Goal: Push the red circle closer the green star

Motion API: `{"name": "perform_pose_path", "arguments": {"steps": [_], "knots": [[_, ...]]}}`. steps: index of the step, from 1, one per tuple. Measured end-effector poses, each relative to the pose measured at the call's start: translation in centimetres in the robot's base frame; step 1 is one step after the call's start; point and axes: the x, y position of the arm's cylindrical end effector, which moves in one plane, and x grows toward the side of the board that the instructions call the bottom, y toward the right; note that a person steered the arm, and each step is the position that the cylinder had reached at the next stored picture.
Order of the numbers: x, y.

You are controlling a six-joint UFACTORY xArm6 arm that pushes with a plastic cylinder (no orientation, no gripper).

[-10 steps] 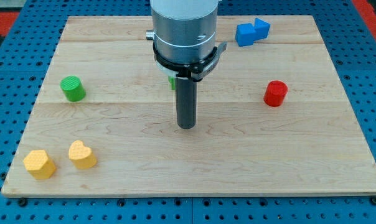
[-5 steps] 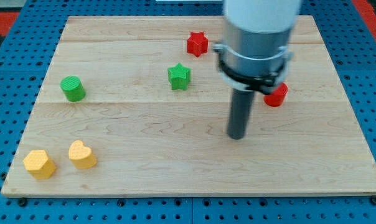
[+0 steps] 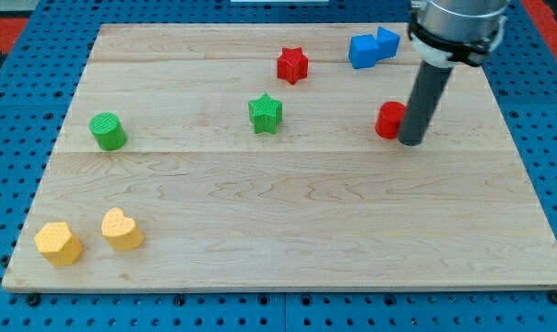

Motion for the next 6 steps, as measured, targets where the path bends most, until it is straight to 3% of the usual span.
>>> {"name": "perform_pose_path", "arguments": {"steps": [2, 3, 5, 6], "knots": [[-1.1, 3.9], [-3.4, 3.2], [-2.4, -10.9], [-4.0, -14.1]]}}
